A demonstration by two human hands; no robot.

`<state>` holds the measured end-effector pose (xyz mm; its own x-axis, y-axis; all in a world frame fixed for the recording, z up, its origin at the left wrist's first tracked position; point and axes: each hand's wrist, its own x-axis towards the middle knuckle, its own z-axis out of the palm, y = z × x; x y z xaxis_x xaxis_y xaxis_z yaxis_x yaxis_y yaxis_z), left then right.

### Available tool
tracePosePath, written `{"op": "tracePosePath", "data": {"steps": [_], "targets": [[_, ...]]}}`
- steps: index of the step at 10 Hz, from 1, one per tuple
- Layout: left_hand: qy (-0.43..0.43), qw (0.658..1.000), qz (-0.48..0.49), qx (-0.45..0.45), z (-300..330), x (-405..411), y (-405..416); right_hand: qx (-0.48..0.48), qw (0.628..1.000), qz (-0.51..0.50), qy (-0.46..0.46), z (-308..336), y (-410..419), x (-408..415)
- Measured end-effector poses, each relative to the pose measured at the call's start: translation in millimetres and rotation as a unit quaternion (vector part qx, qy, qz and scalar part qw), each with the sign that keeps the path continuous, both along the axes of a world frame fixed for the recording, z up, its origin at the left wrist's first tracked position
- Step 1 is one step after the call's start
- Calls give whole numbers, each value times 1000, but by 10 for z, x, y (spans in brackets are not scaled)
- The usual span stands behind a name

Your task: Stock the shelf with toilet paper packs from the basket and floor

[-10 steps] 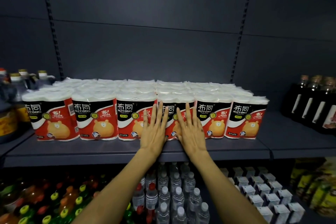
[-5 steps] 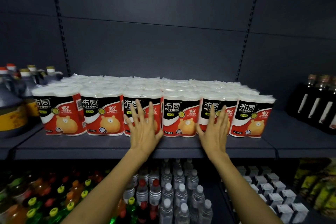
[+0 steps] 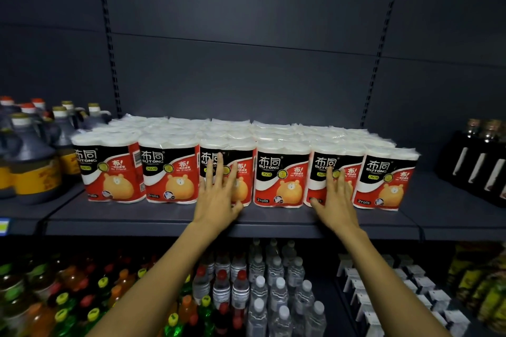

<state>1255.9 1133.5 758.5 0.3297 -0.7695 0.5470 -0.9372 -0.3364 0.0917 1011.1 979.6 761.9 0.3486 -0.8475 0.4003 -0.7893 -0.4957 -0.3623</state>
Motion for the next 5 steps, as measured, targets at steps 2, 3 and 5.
{"op": "tracePosePath", "data": {"steps": [2,3,5], "targets": [[95,992,-80,30,88,49,343,38,999,38,3,-72,250,-124],[181,977,-86,77,140,66,472,89,990,92,49,-44,413,-128],[215,956,-67,187,223,-23,690,124,974,149,116,44,716,-91]]}}
